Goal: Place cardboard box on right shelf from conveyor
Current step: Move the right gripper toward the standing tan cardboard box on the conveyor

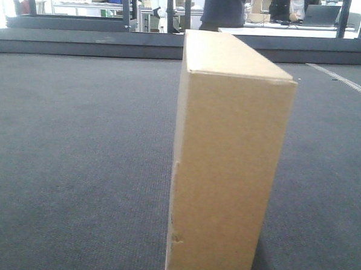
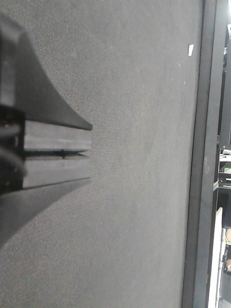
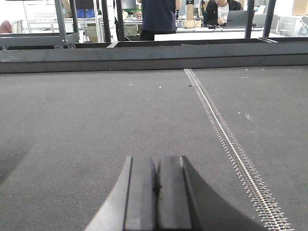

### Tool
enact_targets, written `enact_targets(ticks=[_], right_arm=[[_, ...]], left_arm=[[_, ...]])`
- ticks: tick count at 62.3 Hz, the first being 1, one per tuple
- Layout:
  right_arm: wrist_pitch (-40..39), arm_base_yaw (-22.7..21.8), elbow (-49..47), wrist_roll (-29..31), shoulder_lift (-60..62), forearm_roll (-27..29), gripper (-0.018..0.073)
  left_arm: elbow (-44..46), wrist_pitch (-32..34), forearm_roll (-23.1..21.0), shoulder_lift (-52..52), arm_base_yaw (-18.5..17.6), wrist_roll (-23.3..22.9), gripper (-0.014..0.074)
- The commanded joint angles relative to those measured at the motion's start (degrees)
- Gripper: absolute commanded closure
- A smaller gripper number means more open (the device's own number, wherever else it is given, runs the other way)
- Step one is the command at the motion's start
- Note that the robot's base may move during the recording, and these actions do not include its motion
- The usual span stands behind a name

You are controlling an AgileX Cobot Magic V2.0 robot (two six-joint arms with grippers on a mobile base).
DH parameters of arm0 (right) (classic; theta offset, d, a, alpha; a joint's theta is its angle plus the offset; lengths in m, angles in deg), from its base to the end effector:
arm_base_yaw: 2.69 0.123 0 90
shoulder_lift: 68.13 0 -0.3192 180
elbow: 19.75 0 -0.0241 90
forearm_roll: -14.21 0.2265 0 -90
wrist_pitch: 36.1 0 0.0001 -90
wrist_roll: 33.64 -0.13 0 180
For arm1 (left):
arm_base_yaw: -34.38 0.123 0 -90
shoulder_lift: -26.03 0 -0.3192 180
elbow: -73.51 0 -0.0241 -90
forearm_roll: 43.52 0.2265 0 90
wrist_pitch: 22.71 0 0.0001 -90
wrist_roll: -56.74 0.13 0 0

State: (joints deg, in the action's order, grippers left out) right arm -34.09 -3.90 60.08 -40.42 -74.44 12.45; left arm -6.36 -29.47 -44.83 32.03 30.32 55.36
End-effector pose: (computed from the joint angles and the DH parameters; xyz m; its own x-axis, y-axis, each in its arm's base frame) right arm 0.0370 -0.0009 0.2015 0.0341 0.0868 -0.9956 0.0193 0.9960 0.0875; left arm 0.0365 -0.0029 0.1907 -0.0491 -0.0434 -0.9978 0.0713 0.9964 -0.0468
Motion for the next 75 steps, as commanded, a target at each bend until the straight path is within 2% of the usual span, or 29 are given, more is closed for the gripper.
enact_targets(ticks=[1,30,46,60,68,75], right_arm=[[-5.20,-0.27,-0.91,0.06,0.99,-0.41,0.0513],[-6.19,-0.22,-1.39,-0.03,0.99,-0.27,0.0513],[14.74,0.17,-17.96,-0.86,-5.47,2.15,0.0513],[32.24,0.17,-32.50,0.51,-21.54,2.15,0.0513],[37.88,0.17,-38.98,3.08,-30.62,3.11,0.0513],[37.99,0.17,-43.02,3.13,-37.18,8.17,0.0513]], left_arm=[[-0.46,4.89,0.07,-0.45,0.09,-0.27,0.0713],[-0.46,4.89,0.07,-0.45,0.09,-0.27,0.0713],[-0.46,4.89,0.07,-0.45,0.09,-0.27,0.0713],[-0.46,4.89,0.07,-0.45,0.09,-0.27,0.0712],[-0.46,4.89,0.07,-0.45,0.09,-0.27,0.0713],[-0.46,4.89,0.07,-0.45,0.09,-0.27,0.0713]])
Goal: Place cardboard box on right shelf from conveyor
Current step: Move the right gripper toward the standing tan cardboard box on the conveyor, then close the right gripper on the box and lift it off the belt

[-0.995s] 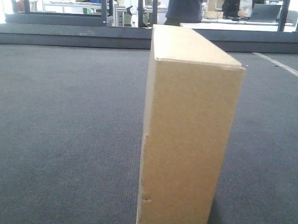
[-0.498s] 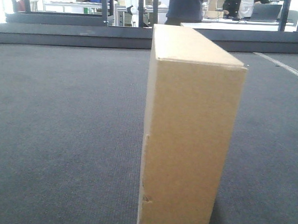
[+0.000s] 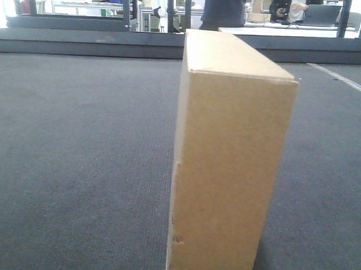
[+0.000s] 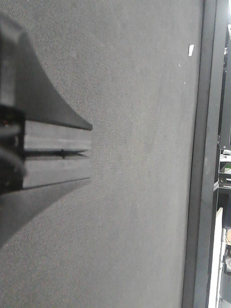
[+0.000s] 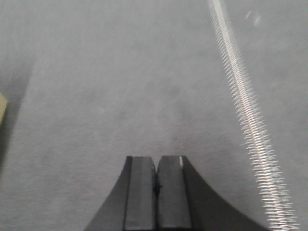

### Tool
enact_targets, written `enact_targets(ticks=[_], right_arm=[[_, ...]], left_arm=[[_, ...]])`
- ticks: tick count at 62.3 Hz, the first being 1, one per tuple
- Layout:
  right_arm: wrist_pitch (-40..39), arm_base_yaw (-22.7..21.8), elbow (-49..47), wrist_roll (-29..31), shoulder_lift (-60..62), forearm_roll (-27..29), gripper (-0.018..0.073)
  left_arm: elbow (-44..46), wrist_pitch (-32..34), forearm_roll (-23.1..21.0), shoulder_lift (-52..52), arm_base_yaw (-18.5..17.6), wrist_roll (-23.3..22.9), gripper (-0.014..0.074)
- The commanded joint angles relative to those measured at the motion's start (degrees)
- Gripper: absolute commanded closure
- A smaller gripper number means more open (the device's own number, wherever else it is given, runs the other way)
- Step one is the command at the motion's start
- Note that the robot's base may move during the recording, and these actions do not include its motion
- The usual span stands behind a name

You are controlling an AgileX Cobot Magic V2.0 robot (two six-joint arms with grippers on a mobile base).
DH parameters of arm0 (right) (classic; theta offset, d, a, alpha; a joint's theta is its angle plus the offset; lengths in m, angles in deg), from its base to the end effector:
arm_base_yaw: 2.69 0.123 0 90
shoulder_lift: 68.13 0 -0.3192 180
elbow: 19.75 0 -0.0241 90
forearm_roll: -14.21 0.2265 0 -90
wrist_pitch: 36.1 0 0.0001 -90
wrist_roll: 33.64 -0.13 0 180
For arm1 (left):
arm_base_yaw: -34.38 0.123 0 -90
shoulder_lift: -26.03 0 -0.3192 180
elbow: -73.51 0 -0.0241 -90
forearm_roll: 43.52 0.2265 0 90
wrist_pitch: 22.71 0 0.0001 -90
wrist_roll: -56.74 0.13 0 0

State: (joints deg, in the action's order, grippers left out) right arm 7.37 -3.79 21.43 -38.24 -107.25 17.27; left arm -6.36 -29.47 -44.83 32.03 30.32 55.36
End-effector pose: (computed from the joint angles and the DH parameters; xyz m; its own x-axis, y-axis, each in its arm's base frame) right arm 0.0796 0.0033 0.3141 -0.5526 0.1293 -0.8234 0.0547 0.9914 0.1190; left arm 0.0365 -0.0029 0.1907 -0.0491 -0.0434 -0.9978 0.0713 0.9964 -0.0468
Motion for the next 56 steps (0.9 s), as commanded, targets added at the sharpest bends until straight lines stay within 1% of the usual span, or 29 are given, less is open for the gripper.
enact_targets(ticks=[1,4,8,15,20,24,28,29,30,32,35,40,43,47,52,56], right_arm=[[-3.73,0.06,-4.81,0.95,-5.03,4.24,0.0513],[-3.94,0.29,-6.44,0.95,-7.25,6.99,0.0513],[-3.81,1.53,-8.76,0.95,-10.66,7.61,0.0513],[-1.21,6.18,-13.44,0.95,-16.15,7.13,0.0513],[-0.93,10.28,-15.90,0.89,-19.62,6.97,0.0503],[-0.28,12.97,-17.83,0.86,-22.78,6.83,0.0439],[1.13,15.11,-20.30,0.02,-25.79,6.32,0.0295],[1.57,15.52,-20.85,-0.39,-26.44,6.07,0.0230],[2.22,16.09,-21.69,-1.17,-27.39,5.64,0.0183],[3.38,17.21,-23.11,-3.42,-29.18,4.34,0.0042],[4.55,18.51,-25.47,-7.13,-31.14,2.34,-0.0094],[6.62,20.63,-28.68,-13.91,-34.06,-0.81,-0.0070],[8.21,22.21,-31.25,-19.86,-35.72,-3.06,-0.0071],[9.80,24.67,-35.21,-26.17,-37.65,-5.69,-0.0071],[11.04,28.35,-38.82,-31.95,-39.74,-8.37,-0.0071],[12.03,31.25,-41.96,-34.35,-41.49,-9.73,-0.0071]], left_arm=[[-0.46,4.89,0.07,-0.45,0.09,-0.27,0.0713],[-0.46,4.89,0.07,-0.45,0.09,-0.27,0.0713],[-0.46,4.89,0.07,-0.45,0.09,-0.27,0.0713],[-0.46,4.89,0.07,-0.45,0.09,-0.27,0.0713],[-0.46,4.89,0.07,-0.45,0.09,-0.27,0.0712],[-0.46,4.89,0.07,-0.45,0.09,-0.27,0.0713],[-0.46,4.89,0.07,-0.45,0.09,-0.27,0.0713],[-0.46,4.89,0.07,-0.45,0.09,-0.27,0.0713],[-0.46,4.89,0.07,-0.45,0.09,-0.27,0.0713],[-0.46,4.89,0.07,-0.45,0.09,-0.27,0.0713],[-0.46,4.89,0.07,-0.45,0.09,-0.27,0.0712],[-0.46,4.89,0.07,-0.45,0.09,-0.27,0.0713],[-0.46,4.89,0.07,-0.45,0.09,-0.27,0.0713],[-0.46,4.89,0.07,-0.45,0.09,-0.27,0.0713],[-0.46,4.89,0.07,-0.45,0.09,-0.27,0.0713],[-0.46,4.89,0.07,-0.45,0.09,-0.27,0.0713]])
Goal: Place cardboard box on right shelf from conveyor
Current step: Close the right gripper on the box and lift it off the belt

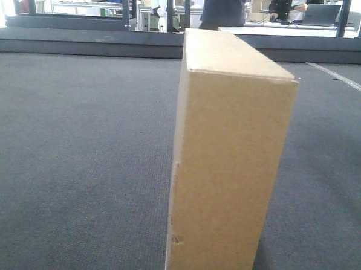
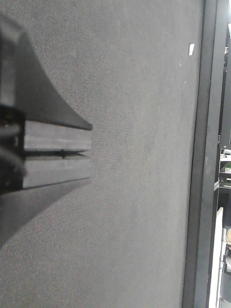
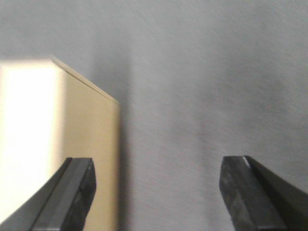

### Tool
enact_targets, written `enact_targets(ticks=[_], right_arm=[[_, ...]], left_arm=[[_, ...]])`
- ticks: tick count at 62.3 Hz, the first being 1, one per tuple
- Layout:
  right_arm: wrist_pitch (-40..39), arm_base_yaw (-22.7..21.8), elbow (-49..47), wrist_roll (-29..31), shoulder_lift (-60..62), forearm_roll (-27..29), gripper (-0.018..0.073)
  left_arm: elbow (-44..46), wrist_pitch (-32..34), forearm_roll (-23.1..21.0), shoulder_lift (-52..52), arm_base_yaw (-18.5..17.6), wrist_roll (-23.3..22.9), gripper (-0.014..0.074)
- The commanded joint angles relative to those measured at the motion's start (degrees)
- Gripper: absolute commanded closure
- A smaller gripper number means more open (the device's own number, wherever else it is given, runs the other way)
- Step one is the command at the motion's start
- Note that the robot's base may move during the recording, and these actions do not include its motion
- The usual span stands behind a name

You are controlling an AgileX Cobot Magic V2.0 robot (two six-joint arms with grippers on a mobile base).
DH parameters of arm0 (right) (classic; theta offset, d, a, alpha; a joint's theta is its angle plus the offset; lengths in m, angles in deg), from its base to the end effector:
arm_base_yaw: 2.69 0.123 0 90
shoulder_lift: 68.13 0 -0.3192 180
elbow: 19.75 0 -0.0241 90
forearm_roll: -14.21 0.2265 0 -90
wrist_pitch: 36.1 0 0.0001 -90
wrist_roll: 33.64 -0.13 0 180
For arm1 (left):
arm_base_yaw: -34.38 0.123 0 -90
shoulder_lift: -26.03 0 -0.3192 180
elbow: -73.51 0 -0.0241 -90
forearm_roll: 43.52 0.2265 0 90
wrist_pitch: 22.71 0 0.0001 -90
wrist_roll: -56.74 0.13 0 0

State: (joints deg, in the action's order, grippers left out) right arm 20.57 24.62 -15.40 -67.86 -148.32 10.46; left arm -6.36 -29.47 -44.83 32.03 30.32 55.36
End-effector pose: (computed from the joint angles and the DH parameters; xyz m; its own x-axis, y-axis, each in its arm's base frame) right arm 0.2255 0.1084 0.3819 -0.8135 0.1781 -0.5537 0.0063 0.9546 0.2978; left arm 0.0365 -0.0029 0.1907 -0.0491 -0.0434 -0.9978 0.0713 0.9964 -0.0468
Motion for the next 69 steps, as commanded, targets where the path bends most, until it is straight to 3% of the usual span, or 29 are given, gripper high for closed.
enact_targets(ticks=[1,13,28,69], right_arm=[[-0.97,3.46,-5.69,-5.01,-0.82,-3.09,-0.0071],[0.53,10.68,-11.58,-5.38,-6.67,-3.23,-0.0071],[2.14,14.62,-13.22,-6.47,-11.73,-3.12,-0.0071],[8.70,16.31,-13.22,-9.75,-17.63,0.59,-0.0071]], left_arm=[[-0.46,4.89,0.07,-0.45,0.09,-0.27,0.0712],[-0.46,4.89,0.07,-0.45,0.09,-0.27,0.0712],[-0.46,4.89,0.07,-0.45,0.09,-0.27,0.0713],[-0.46,4.89,0.07,-0.45,0.09,-0.27,0.0713]])
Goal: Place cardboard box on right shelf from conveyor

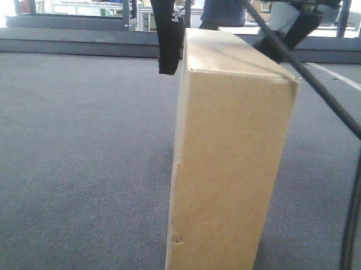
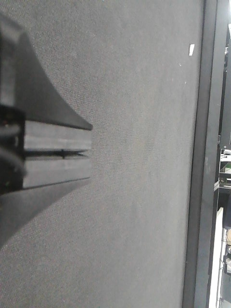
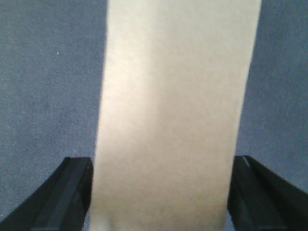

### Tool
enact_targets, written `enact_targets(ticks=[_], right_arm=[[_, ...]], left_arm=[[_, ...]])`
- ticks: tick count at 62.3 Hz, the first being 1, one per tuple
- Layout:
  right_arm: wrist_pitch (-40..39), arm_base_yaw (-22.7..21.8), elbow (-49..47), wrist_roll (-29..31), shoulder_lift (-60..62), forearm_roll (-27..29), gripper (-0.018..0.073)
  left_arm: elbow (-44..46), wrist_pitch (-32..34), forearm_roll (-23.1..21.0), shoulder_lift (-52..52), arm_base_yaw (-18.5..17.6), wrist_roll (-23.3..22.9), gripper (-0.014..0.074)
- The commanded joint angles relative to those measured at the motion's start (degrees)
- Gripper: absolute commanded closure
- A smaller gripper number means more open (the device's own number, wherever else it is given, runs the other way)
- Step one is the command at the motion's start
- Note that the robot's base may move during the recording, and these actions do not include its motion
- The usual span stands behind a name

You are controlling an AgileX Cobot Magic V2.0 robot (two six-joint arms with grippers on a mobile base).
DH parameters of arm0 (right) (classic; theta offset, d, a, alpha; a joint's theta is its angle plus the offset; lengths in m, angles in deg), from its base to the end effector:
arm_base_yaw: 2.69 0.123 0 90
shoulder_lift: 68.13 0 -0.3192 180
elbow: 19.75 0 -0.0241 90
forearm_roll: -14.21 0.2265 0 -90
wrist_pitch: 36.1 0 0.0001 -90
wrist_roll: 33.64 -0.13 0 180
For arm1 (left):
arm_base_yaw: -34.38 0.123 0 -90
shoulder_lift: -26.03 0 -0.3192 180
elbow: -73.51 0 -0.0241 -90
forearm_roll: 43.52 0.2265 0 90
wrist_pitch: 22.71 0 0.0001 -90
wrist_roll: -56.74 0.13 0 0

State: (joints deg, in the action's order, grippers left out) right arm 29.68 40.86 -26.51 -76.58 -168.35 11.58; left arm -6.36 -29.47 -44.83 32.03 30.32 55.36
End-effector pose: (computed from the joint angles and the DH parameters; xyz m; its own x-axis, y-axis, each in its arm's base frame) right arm 0.2430 0.2235 0.3261 -0.9569 0.0103 -0.2904 -0.0525 0.9768 0.2076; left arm 0.0365 -0.0029 0.1907 -0.0491 -0.0434 -0.9978 0.0713 0.9964 -0.0468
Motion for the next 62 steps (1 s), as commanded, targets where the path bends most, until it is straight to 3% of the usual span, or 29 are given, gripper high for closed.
enact_targets(ticks=[1,13,18,26,34,45,56,62], right_arm=[[-0.40,0.08,-2.11,-1.18,2.39,-0.52,-0.0071],[-0.46,0.08,-2.11,-1.68,2.39,-0.52,-0.0030],[-0.46,0.08,-2.11,-1.68,2.39,-0.52,0.0140],[-0.73,0.08,-2.11,-1.68,3.07,-0.52,0.0531],[-0.91,-0.52,-2.11,-0.07,5.53,-0.52,0.0484],[-0.41,-4.40,-1.54,8.65,10.39,-0.48,0.0486],[-4.03,-13.38,4.28,19.41,17.62,0.50,0.0486],[-8.91,-19.61,9.90,28.05,22.88,4.03,0.0486]], left_arm=[[-0.46,4.89,0.07,-0.45,0.09,-0.27,0.0713],[-0.46,4.89,0.07,-0.45,0.09,-0.27,0.0713],[-0.46,4.89,0.07,-0.45,0.09,-0.27,0.0713],[-0.46,4.89,0.07,-0.45,0.09,-0.27,0.0713],[-0.46,4.89,0.07,-0.45,0.09,-0.27,0.0712],[-0.46,4.89,0.07,-0.45,0.09,-0.27,0.0712],[-0.46,4.89,0.07,-0.45,0.09,-0.27,0.0713],[-0.46,4.89,0.07,-0.45,0.09,-0.27,0.0713]])
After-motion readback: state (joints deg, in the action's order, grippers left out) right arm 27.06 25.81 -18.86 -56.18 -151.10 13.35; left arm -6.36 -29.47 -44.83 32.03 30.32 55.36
